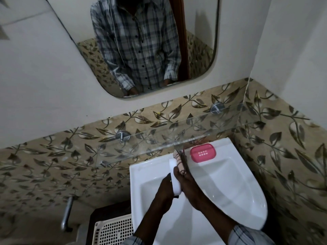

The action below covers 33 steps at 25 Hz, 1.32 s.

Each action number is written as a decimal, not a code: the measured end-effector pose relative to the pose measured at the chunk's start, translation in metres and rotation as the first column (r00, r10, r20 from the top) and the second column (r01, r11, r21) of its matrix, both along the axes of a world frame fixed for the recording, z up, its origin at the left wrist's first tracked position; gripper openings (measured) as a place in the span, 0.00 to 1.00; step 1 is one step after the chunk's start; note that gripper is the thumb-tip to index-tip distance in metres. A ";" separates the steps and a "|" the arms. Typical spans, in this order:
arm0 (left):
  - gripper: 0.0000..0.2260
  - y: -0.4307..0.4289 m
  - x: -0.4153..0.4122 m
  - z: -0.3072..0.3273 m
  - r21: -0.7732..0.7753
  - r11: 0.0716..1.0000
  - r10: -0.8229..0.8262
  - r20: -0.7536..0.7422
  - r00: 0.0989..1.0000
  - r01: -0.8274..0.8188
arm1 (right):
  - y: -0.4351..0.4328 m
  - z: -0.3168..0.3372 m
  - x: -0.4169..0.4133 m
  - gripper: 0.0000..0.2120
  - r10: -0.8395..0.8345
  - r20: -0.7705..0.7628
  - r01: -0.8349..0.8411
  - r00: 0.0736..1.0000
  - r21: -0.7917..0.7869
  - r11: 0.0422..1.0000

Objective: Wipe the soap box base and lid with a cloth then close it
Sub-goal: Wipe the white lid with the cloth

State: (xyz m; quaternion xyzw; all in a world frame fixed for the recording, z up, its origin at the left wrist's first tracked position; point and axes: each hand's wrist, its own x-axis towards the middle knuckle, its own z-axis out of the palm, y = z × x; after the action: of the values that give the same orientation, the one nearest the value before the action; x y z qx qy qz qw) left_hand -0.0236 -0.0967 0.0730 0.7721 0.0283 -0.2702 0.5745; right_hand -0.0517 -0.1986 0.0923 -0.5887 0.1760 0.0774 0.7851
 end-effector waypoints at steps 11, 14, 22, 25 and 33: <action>0.23 -0.004 0.005 -0.019 0.210 0.913 0.321 0.163 0.933 -0.351 | 0.010 -0.011 -0.008 0.36 0.042 -0.306 0.056 0.951 0.304 0.951; 0.19 0.008 0.004 -0.025 0.091 0.928 0.350 0.114 0.930 -0.361 | 0.015 -0.017 -0.007 0.30 -0.016 -0.197 0.032 0.980 0.079 0.996; 0.13 0.002 -0.015 -0.025 -0.237 0.941 0.246 -0.008 0.969 -0.241 | 0.004 0.002 0.023 0.18 -0.022 -0.183 0.051 0.983 0.153 0.987; 0.17 0.006 -0.003 -0.035 -0.171 0.925 0.344 0.001 0.939 -0.338 | 0.010 -0.008 0.014 0.24 0.006 -0.273 0.038 0.962 0.155 0.987; 0.20 0.048 0.010 -0.054 0.112 0.806 0.582 0.029 0.813 -0.581 | -0.002 -0.033 0.018 0.18 0.031 -0.308 0.051 0.951 0.255 0.966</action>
State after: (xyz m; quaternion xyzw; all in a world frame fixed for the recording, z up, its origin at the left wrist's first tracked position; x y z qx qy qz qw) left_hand -0.0140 -0.0486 0.0190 0.7574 0.2807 -0.0818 0.5839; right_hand -0.0336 -0.2005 0.0589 -0.4604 0.2881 0.1868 0.8187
